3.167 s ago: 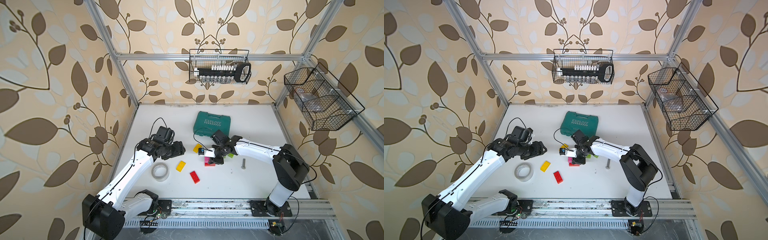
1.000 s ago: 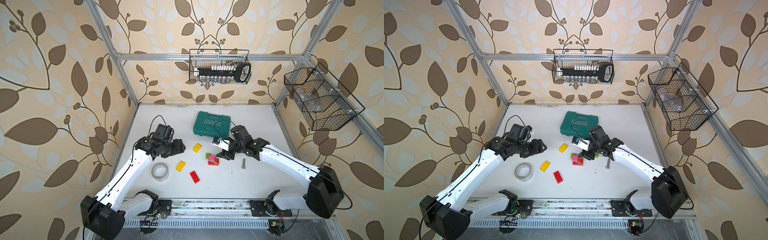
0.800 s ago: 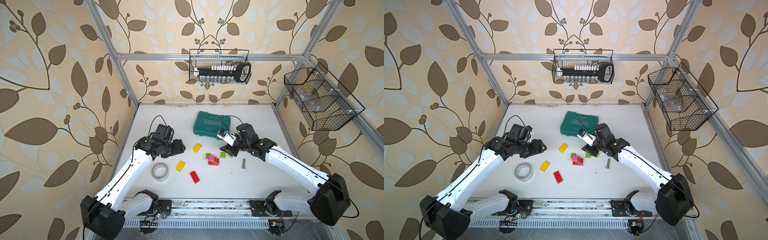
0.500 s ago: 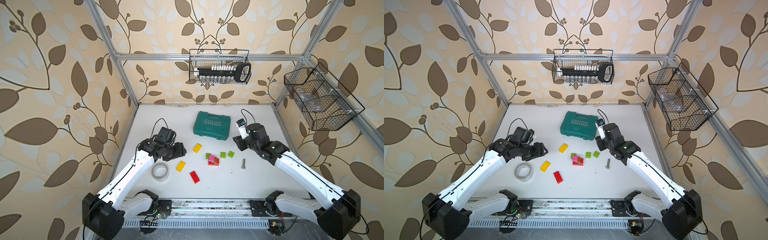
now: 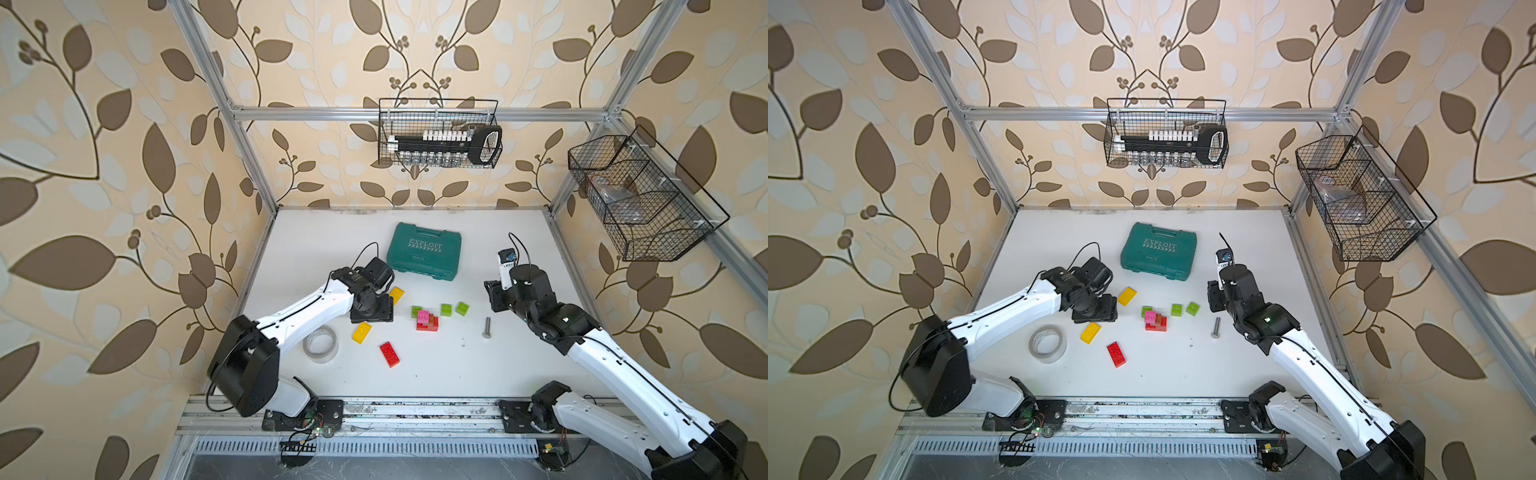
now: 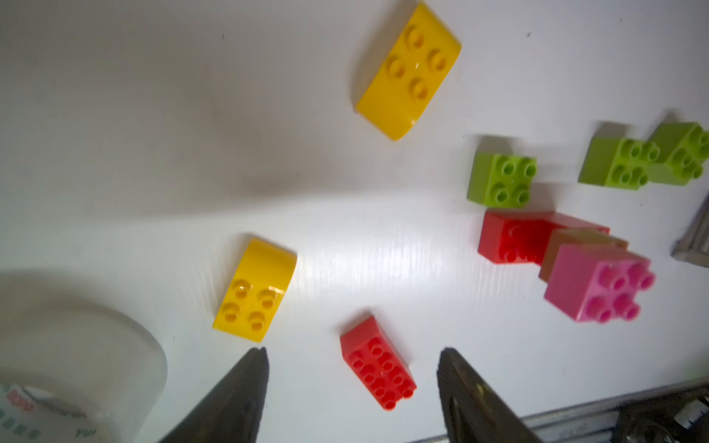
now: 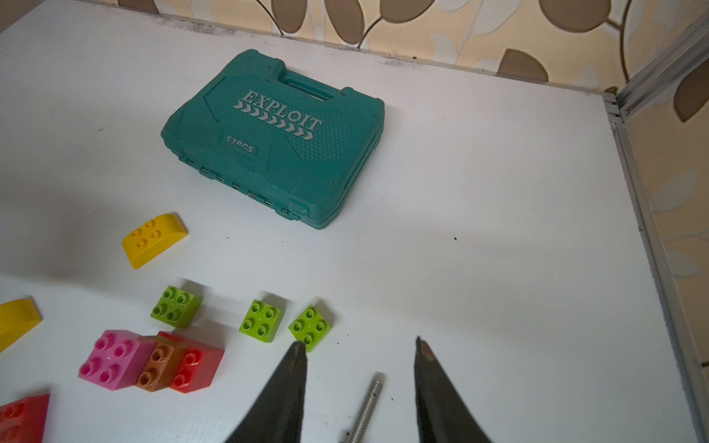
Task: Assemble the letter s with lego
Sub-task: Pick up the lego brick from the center of the board.
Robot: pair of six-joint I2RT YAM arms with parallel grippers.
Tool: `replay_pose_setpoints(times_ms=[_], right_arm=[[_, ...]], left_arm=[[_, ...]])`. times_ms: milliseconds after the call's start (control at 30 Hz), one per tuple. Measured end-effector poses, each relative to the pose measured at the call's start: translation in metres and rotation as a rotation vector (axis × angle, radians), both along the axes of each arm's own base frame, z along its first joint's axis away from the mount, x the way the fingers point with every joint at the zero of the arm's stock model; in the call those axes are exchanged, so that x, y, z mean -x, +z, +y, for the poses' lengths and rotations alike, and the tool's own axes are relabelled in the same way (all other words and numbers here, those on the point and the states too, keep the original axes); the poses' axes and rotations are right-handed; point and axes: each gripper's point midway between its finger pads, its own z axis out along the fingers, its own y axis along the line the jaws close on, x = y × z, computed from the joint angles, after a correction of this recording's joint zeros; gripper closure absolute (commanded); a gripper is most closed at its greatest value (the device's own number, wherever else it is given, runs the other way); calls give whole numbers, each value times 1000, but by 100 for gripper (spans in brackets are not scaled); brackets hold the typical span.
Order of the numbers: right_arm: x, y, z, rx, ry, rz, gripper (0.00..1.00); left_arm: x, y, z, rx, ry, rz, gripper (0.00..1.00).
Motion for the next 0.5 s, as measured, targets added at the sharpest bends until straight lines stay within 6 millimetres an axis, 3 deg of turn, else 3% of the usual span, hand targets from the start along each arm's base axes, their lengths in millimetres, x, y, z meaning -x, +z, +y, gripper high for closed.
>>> replay_pose_setpoints(times_ms=[100, 167, 500], right_arm=[[4, -2, 2, -17, 10, 10, 59], [6, -3, 3, -26, 16, 16, 59], [11, -11, 10, -49, 56, 48, 59]], left_arm=[[-24, -5, -8, -60, -43, -6, 25], [-25, -13, -7, -92, -60, 10, 22], [15, -36, 39, -217, -79, 149, 19]])
